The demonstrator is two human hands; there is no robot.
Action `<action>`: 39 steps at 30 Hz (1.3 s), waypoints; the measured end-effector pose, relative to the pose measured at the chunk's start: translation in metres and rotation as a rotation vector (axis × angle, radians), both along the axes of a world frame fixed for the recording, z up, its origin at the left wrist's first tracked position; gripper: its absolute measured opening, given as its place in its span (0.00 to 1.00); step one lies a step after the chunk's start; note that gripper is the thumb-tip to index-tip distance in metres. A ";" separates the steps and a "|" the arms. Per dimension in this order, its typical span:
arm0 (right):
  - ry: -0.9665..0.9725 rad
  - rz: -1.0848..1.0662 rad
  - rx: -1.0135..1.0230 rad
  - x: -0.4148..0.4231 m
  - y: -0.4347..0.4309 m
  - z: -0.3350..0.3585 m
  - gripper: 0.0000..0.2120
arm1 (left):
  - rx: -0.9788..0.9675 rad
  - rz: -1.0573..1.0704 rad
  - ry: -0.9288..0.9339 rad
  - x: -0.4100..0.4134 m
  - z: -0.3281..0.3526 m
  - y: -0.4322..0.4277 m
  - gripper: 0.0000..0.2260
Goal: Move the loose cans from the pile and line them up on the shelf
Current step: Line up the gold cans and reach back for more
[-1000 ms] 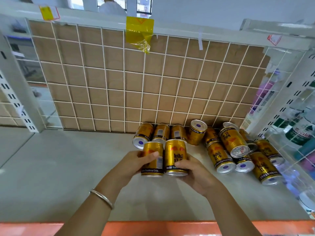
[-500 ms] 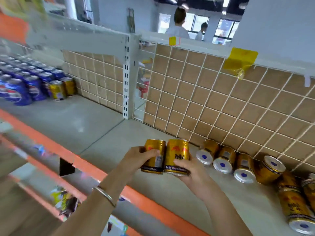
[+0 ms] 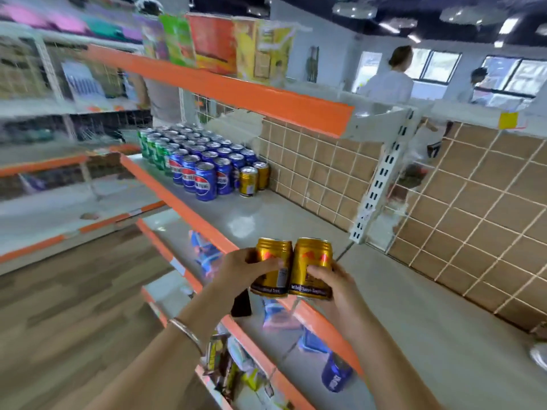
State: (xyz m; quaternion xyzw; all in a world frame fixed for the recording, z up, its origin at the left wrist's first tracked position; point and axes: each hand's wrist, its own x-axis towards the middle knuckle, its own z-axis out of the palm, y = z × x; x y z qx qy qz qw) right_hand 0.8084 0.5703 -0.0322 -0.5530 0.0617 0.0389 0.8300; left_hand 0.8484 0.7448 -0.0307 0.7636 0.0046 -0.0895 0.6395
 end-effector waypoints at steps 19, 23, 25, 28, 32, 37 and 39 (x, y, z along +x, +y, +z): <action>0.130 0.041 -0.107 0.162 0.118 -0.023 0.27 | -0.131 0.105 0.079 0.145 -0.028 0.116 0.10; 0.135 0.089 -0.084 0.210 0.124 -0.028 0.12 | -0.134 0.103 0.047 0.191 -0.031 0.125 0.07; 0.120 0.126 -0.082 0.231 0.125 -0.032 0.09 | -0.135 0.102 0.034 0.210 -0.033 0.131 0.10; 0.103 0.149 -0.126 0.256 0.131 -0.036 0.11 | -0.102 0.103 0.015 0.235 -0.039 0.140 0.10; 0.046 0.079 -0.287 0.284 0.142 -0.041 0.24 | -0.048 0.085 -0.018 0.259 -0.051 0.148 0.13; 0.042 -0.119 -0.212 0.321 0.145 -0.054 0.29 | -0.075 0.035 -0.046 0.285 -0.066 0.151 0.19; 0.018 -0.183 -0.201 0.335 0.150 -0.059 0.29 | -0.052 -0.001 -0.094 0.290 -0.069 0.151 0.20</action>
